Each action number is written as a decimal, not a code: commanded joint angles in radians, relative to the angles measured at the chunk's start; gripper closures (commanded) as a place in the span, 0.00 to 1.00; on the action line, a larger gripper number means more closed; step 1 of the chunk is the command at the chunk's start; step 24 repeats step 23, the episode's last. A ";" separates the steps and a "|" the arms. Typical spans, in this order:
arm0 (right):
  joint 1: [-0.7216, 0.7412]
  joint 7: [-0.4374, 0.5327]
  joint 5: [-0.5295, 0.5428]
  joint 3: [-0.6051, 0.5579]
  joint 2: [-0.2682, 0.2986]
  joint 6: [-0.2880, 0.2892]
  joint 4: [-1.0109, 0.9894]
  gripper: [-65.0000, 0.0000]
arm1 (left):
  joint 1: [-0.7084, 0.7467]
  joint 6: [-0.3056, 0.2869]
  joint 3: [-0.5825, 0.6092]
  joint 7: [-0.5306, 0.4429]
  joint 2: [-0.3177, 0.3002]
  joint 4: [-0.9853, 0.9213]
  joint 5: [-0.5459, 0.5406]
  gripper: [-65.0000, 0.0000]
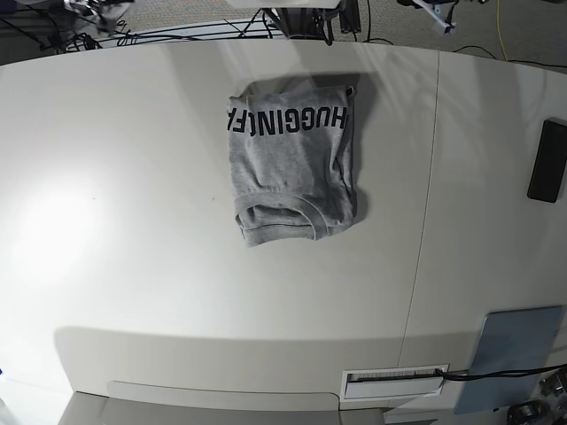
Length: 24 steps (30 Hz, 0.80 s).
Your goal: Fold the T-shirt properly
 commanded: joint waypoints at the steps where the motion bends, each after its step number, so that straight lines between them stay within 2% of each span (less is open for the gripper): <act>1: 0.010 0.021 -0.009 -0.004 0.006 -0.001 0.000 1.00 | -0.011 0.023 0.010 0.000 0.009 -0.002 0.016 0.89; 5: 0.053 0.084 -0.034 -0.035 -0.032 -0.002 -0.021 1.00 | -0.040 0.151 0.028 -0.047 0.069 -0.010 0.097 0.89; 8: 0.071 0.126 -0.034 -0.068 -0.039 -0.008 -0.046 1.00 | -0.046 0.187 0.028 -0.111 0.117 -0.010 0.154 0.89; 11: 0.075 0.156 -0.034 -0.098 -0.035 -0.029 -0.058 1.00 | -0.052 0.188 0.028 -0.138 0.159 -0.010 0.230 0.89; 14: 0.074 0.159 -0.034 -0.112 -0.036 -0.047 -0.058 1.00 | -0.056 0.203 0.028 -0.140 0.183 -0.010 0.241 0.89; 24: 0.074 0.160 -0.033 -0.112 -0.035 -0.047 -0.058 1.00 | -0.056 0.213 0.028 -0.128 0.188 -0.010 0.241 0.89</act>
